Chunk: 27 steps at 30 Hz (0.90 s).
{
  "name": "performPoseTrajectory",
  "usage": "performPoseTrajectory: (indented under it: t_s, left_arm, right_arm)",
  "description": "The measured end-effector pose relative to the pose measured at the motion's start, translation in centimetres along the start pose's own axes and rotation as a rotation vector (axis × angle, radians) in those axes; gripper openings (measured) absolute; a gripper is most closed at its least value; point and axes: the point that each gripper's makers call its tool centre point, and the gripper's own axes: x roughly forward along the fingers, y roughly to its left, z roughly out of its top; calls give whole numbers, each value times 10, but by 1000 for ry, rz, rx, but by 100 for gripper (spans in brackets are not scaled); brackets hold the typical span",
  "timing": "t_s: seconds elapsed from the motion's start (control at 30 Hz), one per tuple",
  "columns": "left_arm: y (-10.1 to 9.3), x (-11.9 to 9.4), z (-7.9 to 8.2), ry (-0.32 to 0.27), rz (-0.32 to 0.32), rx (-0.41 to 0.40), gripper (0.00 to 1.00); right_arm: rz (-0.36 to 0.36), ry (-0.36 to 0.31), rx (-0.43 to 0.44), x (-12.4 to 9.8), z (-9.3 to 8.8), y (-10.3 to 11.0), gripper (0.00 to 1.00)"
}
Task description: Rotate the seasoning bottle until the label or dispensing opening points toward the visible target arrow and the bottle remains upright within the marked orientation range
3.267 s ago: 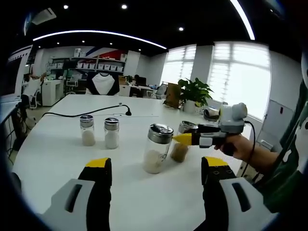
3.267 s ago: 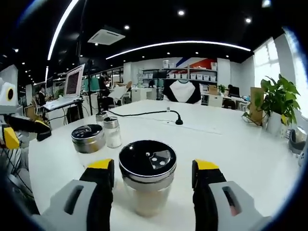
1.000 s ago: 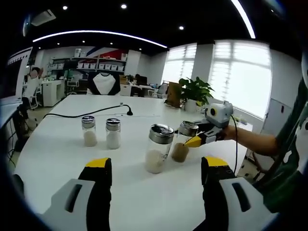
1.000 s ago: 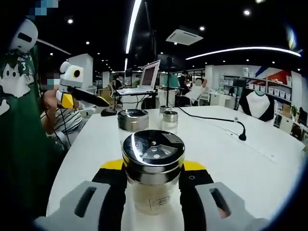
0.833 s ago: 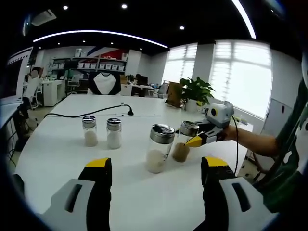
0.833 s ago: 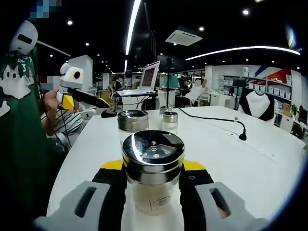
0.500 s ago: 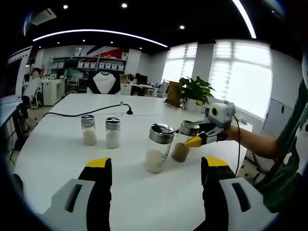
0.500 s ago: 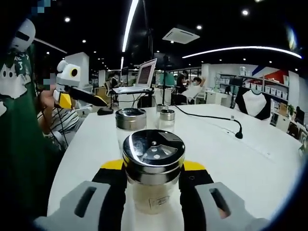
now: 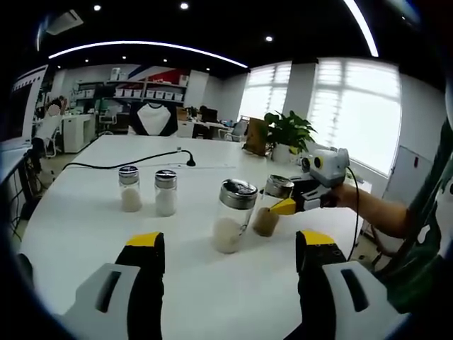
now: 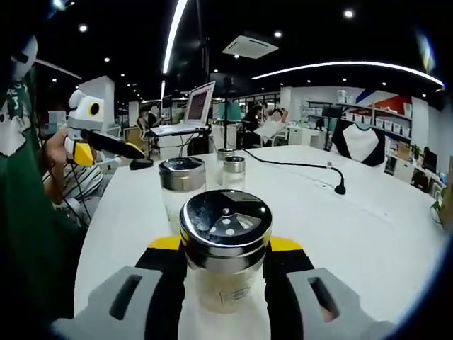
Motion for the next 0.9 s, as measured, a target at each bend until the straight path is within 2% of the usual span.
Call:
performPoseTrajectory:
  t_s: [0.9]
  left_arm:
    - [-1, -3, -1, -2, 2, -11, 79]
  right_arm:
    - [-206, 0, 68, 1, -1, -6, 41]
